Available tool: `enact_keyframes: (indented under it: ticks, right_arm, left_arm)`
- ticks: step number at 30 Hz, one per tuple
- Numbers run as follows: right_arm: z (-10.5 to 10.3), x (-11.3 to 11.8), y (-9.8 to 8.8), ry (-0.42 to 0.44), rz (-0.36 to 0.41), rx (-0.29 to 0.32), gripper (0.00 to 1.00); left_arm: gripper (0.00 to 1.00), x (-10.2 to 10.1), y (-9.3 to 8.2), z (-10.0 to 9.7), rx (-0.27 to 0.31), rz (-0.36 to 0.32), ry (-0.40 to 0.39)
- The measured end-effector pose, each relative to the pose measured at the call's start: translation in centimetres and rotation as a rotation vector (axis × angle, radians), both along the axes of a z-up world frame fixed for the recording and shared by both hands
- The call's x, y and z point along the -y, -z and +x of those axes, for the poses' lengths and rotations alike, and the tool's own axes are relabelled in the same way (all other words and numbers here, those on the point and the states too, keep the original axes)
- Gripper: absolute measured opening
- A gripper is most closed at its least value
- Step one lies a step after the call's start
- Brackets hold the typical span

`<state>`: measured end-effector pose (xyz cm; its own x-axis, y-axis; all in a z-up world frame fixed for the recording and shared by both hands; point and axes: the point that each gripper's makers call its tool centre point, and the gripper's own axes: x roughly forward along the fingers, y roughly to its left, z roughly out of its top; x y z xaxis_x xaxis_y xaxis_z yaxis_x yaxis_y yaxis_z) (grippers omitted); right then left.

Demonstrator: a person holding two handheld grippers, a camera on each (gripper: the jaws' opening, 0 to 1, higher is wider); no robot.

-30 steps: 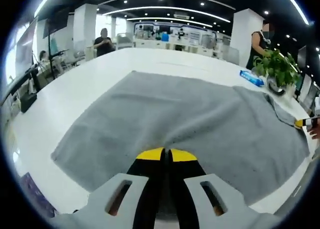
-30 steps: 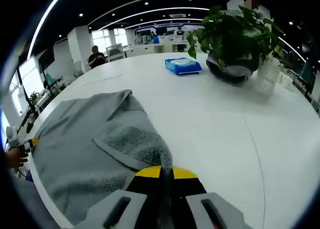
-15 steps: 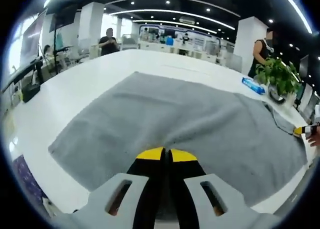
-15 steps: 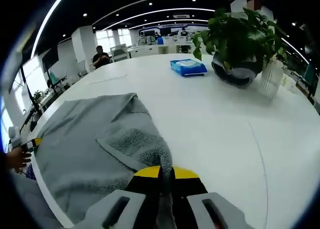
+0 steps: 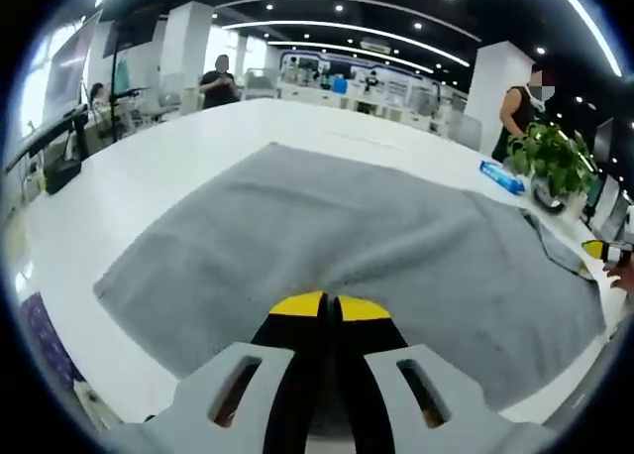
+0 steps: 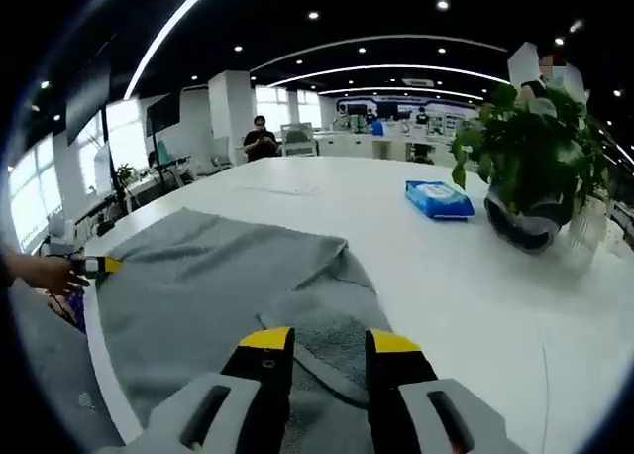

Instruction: Open the folded towel by lifting each exposed corner and separating the folded layers until the towel lies flat within the target outline without major curled edges

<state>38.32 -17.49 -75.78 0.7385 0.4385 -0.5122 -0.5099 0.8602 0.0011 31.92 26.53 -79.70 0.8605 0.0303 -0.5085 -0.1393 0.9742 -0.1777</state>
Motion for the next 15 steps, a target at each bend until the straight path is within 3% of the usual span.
enact_keyframes:
  ticks: [6,8,15]
  right_arm:
    - [-0.4,-2.1,1.6,-0.089,-0.055,-0.018,0.28]
    - [-0.2,-3.0,1.6,-0.133,-0.077,0.005,0.28]
    - [0.8,-4.0,2.7,-0.171,-0.099,-0.018,0.27]
  left_arm:
    - [0.03,0.0,0.0,0.0,-0.002,-0.005,-0.001]
    - [0.03,0.0,0.0,0.0,-0.004,0.004,0.002]
    - [0.03,0.0,0.0,0.0,-0.002,0.01,-0.008]
